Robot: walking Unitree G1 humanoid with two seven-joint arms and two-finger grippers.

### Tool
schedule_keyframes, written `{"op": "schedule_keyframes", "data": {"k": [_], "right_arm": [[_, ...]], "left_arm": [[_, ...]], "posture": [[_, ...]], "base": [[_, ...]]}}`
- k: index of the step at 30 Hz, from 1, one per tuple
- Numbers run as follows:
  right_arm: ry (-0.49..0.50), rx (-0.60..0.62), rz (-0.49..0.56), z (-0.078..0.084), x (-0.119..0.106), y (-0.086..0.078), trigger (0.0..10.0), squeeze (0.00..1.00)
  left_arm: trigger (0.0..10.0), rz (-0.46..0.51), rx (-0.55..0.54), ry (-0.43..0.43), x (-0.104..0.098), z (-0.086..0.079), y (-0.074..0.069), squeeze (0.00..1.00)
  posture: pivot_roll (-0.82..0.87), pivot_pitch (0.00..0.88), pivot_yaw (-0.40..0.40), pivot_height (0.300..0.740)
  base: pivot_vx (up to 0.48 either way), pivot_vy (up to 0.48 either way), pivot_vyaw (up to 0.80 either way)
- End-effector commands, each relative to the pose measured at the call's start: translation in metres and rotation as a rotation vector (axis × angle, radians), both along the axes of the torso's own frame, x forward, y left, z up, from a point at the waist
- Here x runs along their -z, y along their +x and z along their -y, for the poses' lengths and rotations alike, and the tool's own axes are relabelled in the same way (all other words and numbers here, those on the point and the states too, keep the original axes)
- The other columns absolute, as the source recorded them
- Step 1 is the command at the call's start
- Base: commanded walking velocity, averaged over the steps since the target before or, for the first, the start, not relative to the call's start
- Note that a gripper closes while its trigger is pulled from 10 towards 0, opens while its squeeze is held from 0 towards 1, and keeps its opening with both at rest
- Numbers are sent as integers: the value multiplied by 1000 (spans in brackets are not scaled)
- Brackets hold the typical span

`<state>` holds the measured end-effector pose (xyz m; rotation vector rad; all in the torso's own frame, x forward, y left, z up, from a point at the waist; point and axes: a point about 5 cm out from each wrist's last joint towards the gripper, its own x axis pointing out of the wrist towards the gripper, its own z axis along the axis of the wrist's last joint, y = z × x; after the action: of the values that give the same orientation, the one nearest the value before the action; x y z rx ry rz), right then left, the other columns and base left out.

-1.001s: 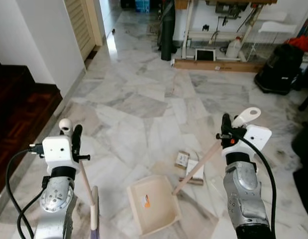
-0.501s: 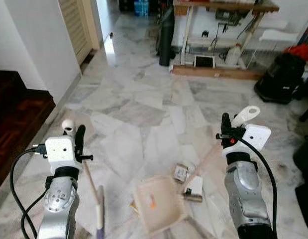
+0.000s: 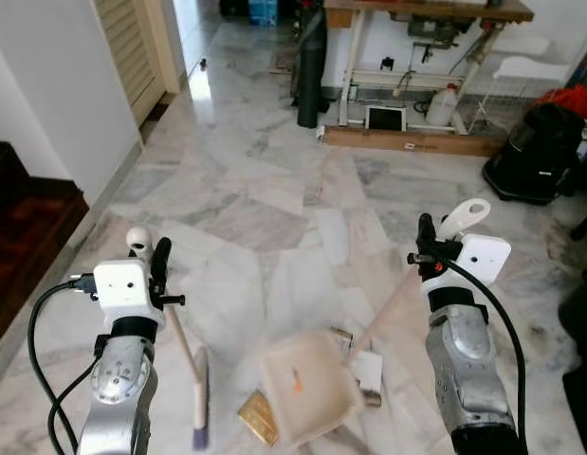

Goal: Sweep floor

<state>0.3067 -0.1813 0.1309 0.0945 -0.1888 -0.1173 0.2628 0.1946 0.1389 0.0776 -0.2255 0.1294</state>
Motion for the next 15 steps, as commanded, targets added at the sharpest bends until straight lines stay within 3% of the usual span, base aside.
{"op": "schedule_keyframes", "data": {"k": [1, 3, 8, 15], "right_arm": [[-5, 17, 30, 4, -9, 0, 10000, 0], [0, 17, 23, 4, -8, 1, 10000, 0], [4, 19, 26, 4, -8, 1, 10000, 0], [5, 15, 25, 3, -8, 1, 10000, 0]], "left_arm": [[10000, 27, 0, -5, -6, 0, 0, 0], [10000, 26, 1, -5, -6, 0, 0, 0], [10000, 24, 1, -2, -6, 0, 1, 0], [10000, 20, 1, -2, -6, 0, 0, 0]], "posture": [[-25, 91, 1, 740], [-23, 94, 2, 740], [-23, 97, 4, 740], [-21, 99, 4, 740]], "base": [[0, 356, 0], [0, 411, 0], [0, 480, -668], [0, 480, 0]]}}
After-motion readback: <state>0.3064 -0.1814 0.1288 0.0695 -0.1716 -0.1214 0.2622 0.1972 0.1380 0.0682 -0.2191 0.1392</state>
